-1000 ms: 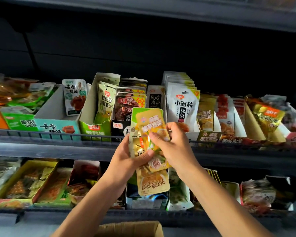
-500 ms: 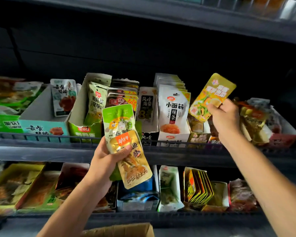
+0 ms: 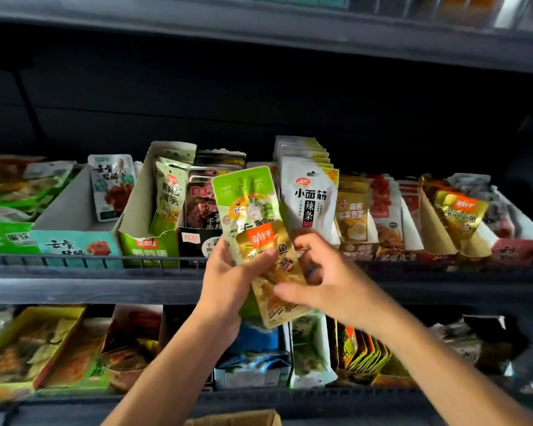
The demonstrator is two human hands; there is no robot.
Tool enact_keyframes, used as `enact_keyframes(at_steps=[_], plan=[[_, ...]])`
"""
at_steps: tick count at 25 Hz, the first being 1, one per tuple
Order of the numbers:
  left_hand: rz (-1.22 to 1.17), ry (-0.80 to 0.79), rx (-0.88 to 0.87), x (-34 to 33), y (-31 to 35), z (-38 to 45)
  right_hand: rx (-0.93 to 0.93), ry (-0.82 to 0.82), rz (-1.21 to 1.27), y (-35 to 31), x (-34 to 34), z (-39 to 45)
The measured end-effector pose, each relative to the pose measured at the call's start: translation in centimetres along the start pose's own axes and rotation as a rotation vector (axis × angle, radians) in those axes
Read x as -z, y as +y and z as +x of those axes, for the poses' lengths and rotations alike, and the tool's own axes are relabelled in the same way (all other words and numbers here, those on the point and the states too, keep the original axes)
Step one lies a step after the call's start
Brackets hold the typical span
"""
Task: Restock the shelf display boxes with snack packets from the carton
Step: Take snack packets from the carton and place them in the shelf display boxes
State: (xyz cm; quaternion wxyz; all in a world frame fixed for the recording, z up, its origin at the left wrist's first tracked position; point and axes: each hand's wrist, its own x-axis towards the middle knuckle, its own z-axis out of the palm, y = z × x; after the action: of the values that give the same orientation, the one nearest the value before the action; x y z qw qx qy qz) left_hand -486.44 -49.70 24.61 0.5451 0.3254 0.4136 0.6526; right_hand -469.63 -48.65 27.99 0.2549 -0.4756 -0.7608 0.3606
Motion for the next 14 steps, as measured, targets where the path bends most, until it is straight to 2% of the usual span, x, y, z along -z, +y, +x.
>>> enact_keyframes(at_steps=[3, 6, 8, 9, 11, 14], plan=[[-0.084, -0.041, 0.07, -3.1, -0.3, 0.2, -0.041, 0.208, 0.109, 1.9, 1.2, -0.2], [-0.081, -0.065, 0.094, -5.5, -1.4, 0.5, -0.178, 0.23, 0.311, 4.2, 4.4, -0.9], [-0.026, -0.107, 0.062, -7.4, -2.5, 0.5, -0.202, 0.277, 0.396, 5.5, 6.3, -1.8], [0.021, -0.119, 0.037, -8.2, -2.9, 0.6, -0.174, 0.314, 0.351, 5.9, 7.2, -2.2], [0.12, -0.151, -0.015, -9.8, -3.4, 0.6, -0.074, 0.33, 0.087, 6.5, 9.2, -3.0], [0.195, -0.26, -0.079, -11.7, -4.1, 0.6, -0.04, 0.183, -0.224, 7.0, 11.0, -3.6]])
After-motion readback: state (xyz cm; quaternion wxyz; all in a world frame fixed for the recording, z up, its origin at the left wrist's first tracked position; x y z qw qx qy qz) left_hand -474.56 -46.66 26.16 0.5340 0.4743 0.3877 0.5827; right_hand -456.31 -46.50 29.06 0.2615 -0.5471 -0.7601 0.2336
